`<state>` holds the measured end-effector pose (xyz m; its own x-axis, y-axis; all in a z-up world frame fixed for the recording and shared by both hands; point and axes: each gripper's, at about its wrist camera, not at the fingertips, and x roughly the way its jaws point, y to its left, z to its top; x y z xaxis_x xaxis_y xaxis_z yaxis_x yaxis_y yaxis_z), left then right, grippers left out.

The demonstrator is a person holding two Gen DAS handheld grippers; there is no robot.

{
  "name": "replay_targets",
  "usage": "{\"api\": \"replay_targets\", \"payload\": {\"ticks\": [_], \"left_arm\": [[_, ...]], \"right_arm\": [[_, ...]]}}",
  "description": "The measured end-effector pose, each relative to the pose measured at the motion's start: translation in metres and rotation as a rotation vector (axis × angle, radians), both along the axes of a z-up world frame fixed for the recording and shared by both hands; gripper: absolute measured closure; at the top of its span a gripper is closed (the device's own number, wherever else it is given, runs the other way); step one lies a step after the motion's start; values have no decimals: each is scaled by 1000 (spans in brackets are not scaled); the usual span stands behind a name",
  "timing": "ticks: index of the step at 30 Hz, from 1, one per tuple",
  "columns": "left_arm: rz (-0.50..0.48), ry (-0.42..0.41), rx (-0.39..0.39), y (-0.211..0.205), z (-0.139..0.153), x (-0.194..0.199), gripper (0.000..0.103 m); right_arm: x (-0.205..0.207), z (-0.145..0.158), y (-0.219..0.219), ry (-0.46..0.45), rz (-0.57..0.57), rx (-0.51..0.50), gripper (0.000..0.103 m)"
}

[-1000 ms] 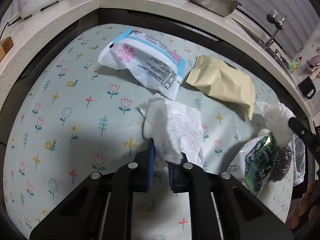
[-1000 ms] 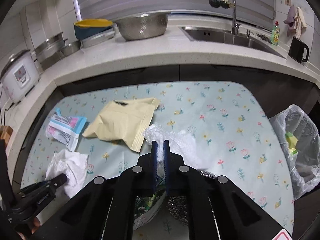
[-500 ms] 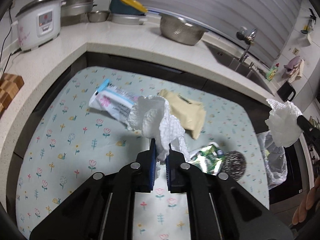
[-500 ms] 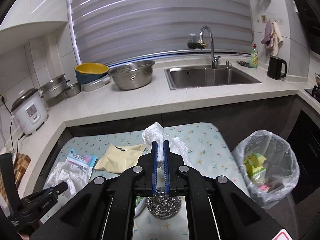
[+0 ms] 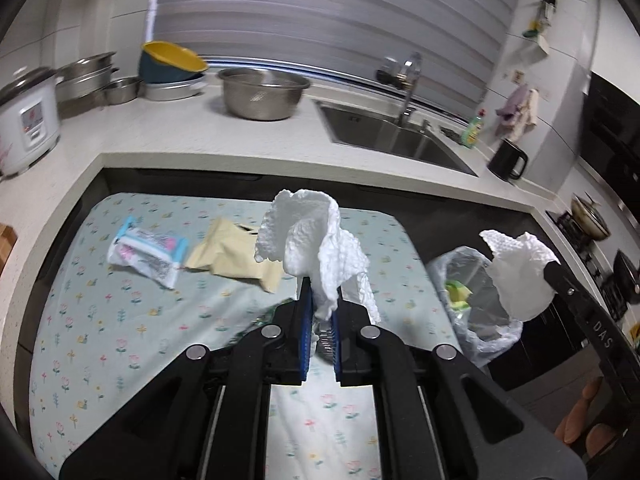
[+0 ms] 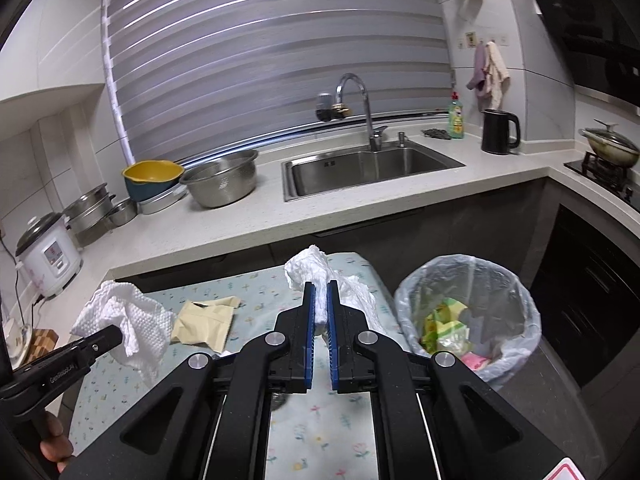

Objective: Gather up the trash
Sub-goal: 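Carry tissue and foam sheet to the bin and open both tools inside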

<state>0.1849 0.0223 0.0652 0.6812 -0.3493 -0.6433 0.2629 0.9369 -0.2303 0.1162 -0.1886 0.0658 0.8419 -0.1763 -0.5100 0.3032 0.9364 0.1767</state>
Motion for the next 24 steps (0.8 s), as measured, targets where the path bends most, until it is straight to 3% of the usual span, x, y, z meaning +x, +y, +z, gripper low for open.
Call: {"api": "replay_targets", "payload": {"ticks": [12, 24], "left_arm": [[-227, -12, 29, -117, 3, -22, 95], [-469, 22, 41, -234, -17, -14, 95]], "right_arm": [[-44, -11, -76, 4, -138, 30, 97], [-66, -38, -137, 37, -258, 58, 97]]}}
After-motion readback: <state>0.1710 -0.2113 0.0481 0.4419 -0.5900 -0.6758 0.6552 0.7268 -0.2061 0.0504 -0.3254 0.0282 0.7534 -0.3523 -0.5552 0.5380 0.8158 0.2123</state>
